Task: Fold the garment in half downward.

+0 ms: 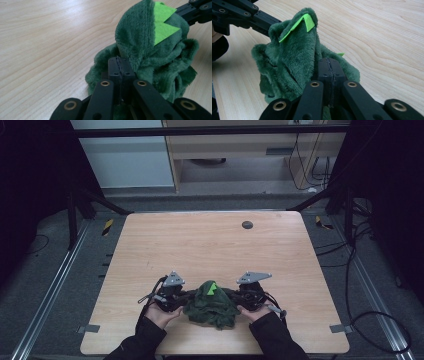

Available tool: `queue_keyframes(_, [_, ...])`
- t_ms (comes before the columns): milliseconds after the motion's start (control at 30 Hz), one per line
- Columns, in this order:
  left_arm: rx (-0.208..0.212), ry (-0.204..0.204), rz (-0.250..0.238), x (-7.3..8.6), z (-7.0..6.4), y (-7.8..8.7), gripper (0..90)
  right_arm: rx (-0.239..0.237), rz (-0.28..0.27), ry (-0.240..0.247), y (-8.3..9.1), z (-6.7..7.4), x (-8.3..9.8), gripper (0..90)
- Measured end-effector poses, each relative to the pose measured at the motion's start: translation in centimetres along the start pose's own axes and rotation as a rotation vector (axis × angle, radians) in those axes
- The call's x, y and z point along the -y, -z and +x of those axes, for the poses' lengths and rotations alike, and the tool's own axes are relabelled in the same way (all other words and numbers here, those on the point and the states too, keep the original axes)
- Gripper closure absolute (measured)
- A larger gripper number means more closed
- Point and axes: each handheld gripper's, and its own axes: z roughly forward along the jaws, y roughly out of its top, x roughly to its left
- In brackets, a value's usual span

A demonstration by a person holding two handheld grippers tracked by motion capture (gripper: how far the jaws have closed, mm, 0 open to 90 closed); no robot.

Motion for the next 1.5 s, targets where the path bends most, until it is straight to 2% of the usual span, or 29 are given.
queue_keyframes(200, [0.016, -0.007, 0.001, 0.2, -0.6, 0.1, 89.7, -0.010, -0.002, 0.006, 0.4, 0.3, 0.3, 89.8])
queue_keyframes(400, [0.039, -0.032, 0.006, 0.6, -1.6, 0.4, 89.7, -0.022, 0.000, 0.012, 0.9, 0.7, 0.7, 89.7])
queue_keyframes(767, [0.060, -0.045, 0.022, 1.5, -2.3, 1.0, 89.7, -0.036, 0.002, 0.023, 1.2, 1.3, 1.0, 89.4])
queue_keyframes(1500, [0.068, -0.030, 0.058, 2.9, -2.9, 1.4, 89.7, -0.059, 0.024, 0.020, 1.7, 2.0, 2.2, 88.9])
